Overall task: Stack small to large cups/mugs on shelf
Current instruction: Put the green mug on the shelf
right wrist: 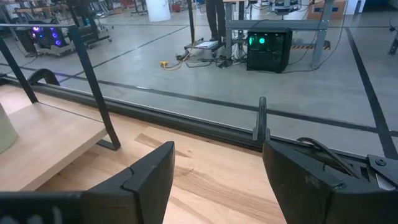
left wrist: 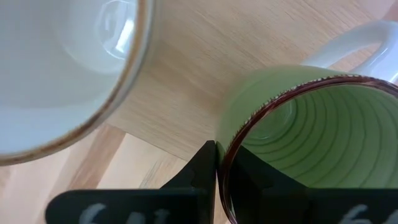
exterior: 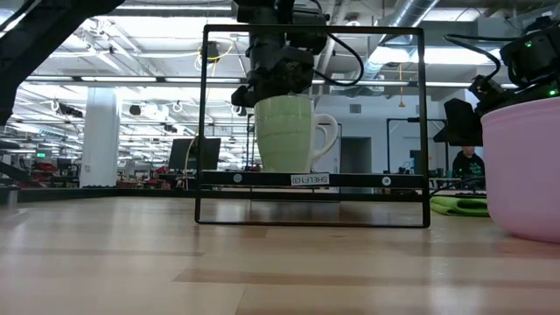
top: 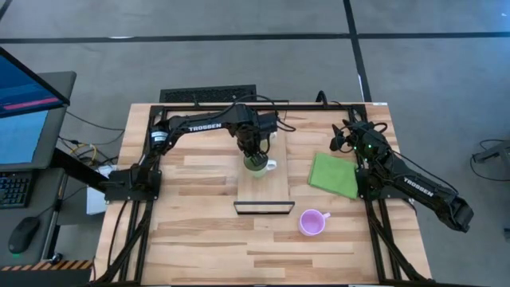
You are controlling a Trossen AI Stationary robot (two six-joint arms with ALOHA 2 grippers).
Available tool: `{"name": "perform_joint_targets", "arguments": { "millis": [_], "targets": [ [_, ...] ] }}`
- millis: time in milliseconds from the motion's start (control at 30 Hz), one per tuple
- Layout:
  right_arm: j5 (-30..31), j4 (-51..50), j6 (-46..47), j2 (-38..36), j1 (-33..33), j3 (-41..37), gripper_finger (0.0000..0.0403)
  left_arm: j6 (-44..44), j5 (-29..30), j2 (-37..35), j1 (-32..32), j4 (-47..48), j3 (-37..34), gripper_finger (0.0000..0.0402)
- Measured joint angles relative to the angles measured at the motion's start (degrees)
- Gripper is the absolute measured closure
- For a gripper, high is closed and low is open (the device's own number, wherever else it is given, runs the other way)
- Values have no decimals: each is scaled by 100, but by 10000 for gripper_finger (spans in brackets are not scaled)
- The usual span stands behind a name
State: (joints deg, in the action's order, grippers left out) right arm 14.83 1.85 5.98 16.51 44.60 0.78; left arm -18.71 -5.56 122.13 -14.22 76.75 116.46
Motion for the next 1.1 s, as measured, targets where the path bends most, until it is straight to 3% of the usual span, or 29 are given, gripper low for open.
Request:
{"name": "perform_joint_targets", "arguments": {
  "millis": [667,1100],
  "targets": [
    [0,0,-41,0,0,-1,135,45,56,0,-164,-15,0,382],
    [0,0,-42,0,0,-1,135,102,197,0,-164,-17,0,310]
  ]
}}
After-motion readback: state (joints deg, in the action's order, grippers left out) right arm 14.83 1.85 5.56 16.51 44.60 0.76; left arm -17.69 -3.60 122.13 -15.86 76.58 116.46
